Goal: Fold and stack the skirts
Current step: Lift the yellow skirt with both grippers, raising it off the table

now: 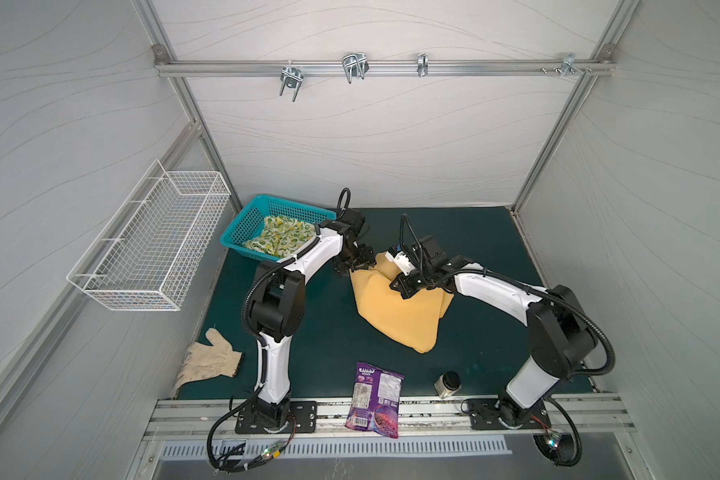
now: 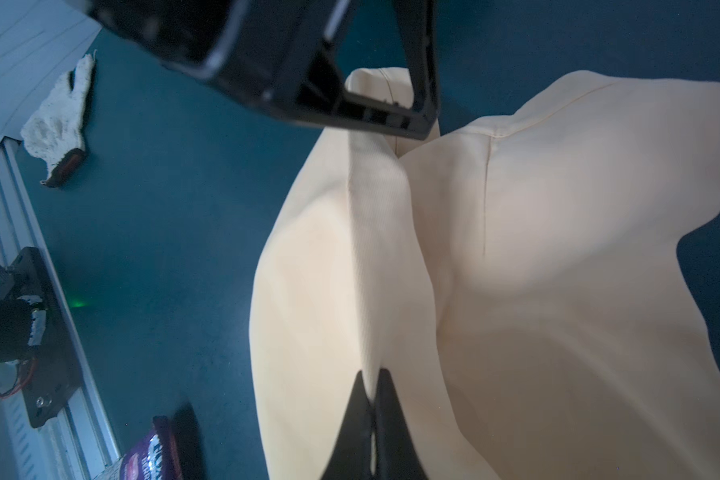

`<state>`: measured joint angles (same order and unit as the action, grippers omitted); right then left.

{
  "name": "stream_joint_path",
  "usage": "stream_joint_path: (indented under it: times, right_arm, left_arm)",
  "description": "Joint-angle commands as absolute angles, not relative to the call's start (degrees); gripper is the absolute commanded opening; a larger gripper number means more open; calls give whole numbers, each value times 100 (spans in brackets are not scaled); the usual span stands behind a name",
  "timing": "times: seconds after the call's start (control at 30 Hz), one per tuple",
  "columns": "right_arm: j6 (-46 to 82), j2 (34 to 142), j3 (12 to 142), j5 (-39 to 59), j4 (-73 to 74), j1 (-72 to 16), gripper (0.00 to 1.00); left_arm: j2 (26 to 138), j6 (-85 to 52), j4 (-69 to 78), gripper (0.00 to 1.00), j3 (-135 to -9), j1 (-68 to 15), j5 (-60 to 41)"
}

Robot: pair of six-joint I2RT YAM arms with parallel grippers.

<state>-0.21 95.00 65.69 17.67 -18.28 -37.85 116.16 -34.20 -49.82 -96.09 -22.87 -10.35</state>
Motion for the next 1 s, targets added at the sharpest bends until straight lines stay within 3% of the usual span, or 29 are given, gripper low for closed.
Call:
stream_joint_path:
  times: [0.0, 0.13, 0.27, 0.3, 0.57, 0.83, 0.97]
  right_arm:
    - [4, 9342, 6546, 1713, -2093, -3859, 0]
    - [15, 9278, 6557, 1659, -2171, -3868, 0]
    - [43, 9199, 6646, 1489, -2298, -3869, 0]
    - [59, 9198, 6706, 1421, -2375, -3874, 0]
    - [166, 9182, 7819, 371, -3203, -3795, 0]
    - [-83, 9470, 9600, -344, -4242, -3436, 0]
    - [-273, 9517, 10425, -709, -4645, -3369, 0]
  left_arm:
    - [11918, -3367, -5126, 76, -9974, -2250, -1162]
    - [12165, -3255, -5281, 39, -10213, -2250, -1511]
    - [12158, -3199, -5287, 11, -10183, -2250, -1654]
    - [12130, -3198, -5282, 0, -10183, -2250, -1660]
    - [12103, -3235, -5018, 0, -11157, -2257, -1923]
    - [12441, -3509, -4851, 0, -13232, -2285, -2180]
    - [12123, -3718, -4324, 0, -13397, -2285, -2133]
